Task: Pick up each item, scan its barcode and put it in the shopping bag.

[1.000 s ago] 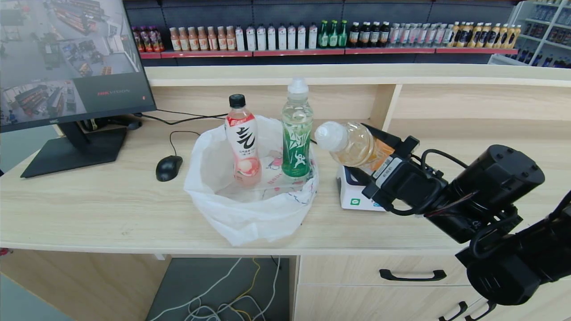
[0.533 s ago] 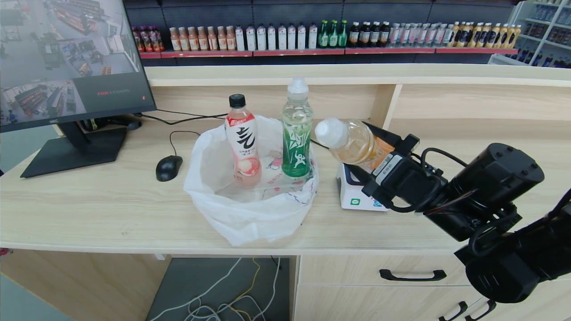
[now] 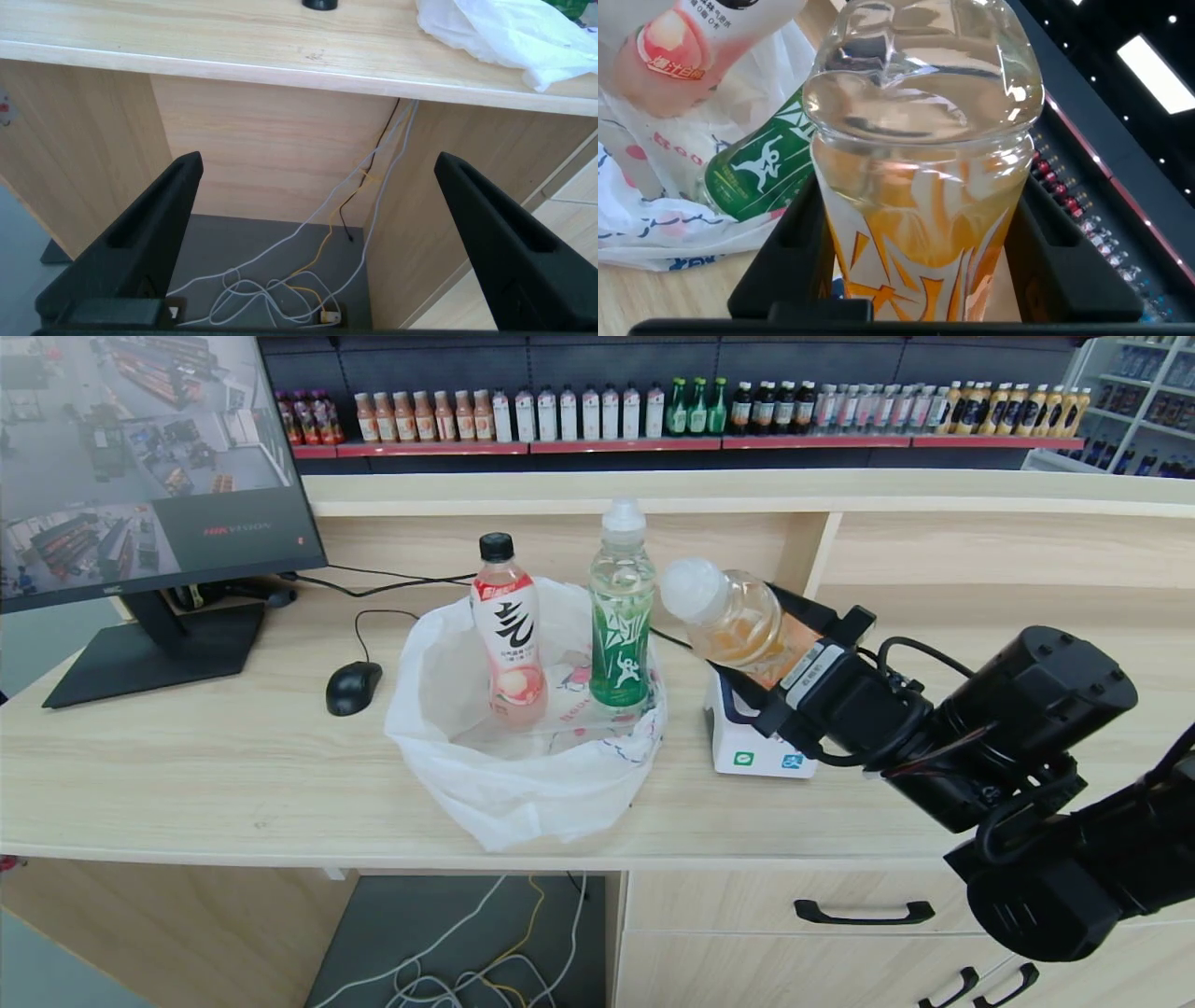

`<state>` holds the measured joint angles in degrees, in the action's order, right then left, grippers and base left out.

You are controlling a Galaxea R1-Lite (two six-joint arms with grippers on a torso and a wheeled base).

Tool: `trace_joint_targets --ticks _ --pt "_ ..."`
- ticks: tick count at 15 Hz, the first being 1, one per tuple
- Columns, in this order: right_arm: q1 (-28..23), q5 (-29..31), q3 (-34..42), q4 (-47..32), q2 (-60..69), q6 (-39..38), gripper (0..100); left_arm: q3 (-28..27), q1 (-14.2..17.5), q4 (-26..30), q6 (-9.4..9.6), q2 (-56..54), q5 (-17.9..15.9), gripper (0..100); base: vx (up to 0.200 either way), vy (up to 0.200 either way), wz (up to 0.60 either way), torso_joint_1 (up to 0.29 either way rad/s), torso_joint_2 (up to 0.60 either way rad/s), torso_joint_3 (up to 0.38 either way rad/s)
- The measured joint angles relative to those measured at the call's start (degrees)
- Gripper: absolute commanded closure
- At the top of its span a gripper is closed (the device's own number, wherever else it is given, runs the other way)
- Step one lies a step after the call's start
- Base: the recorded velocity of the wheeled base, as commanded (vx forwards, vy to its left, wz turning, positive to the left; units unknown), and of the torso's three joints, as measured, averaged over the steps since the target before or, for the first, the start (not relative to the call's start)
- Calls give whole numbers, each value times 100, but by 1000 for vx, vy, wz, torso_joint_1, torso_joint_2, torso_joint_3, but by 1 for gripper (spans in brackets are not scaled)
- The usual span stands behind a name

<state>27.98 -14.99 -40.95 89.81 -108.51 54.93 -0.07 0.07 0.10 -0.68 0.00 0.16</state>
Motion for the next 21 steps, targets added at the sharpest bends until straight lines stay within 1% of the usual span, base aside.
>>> trace_joint_targets --ticks 2,6,9,10,16,18,19,20,21 --pt "35 55 -74 0 43 -143 100 0 0 0 0 0 0 0 0 0 0 0 0 0" --pt "55 222 -293 10 200 -723 100 0 0 0 2 0 0 0 0 0 0 0 0 0" --pt "74 312 -406 11 333 -1580 100 2 0 0 0 0 -2 0 0 0 0 0 0 0" --pt "63 318 -423 13 388 -1752 100 2 0 1 0 0 0 0 0 0 0 0 0 0" --pt "-179 422 -444 16 772 -3580 100 0 0 0 2 0 0 0 0 0 0 0 0 0" --pt "-223 1002 -364 24 934 -4251 100 0 0 0 0 0 0 0 0 0 0 0 0 0" --pt "-232 1180 -251 22 1008 -4448 100 0 0 0 0 0 0 0 0 0 0 0 0 0" --pt "-223 1270 -168 7 1063 -4541 100 0 0 0 0 0 -2 0 0 0 0 0 0 0" --pt "-207 1499 -113 16 1100 -4591 100 0 0 0 4 0 0 0 0 0 0 0 0 0"
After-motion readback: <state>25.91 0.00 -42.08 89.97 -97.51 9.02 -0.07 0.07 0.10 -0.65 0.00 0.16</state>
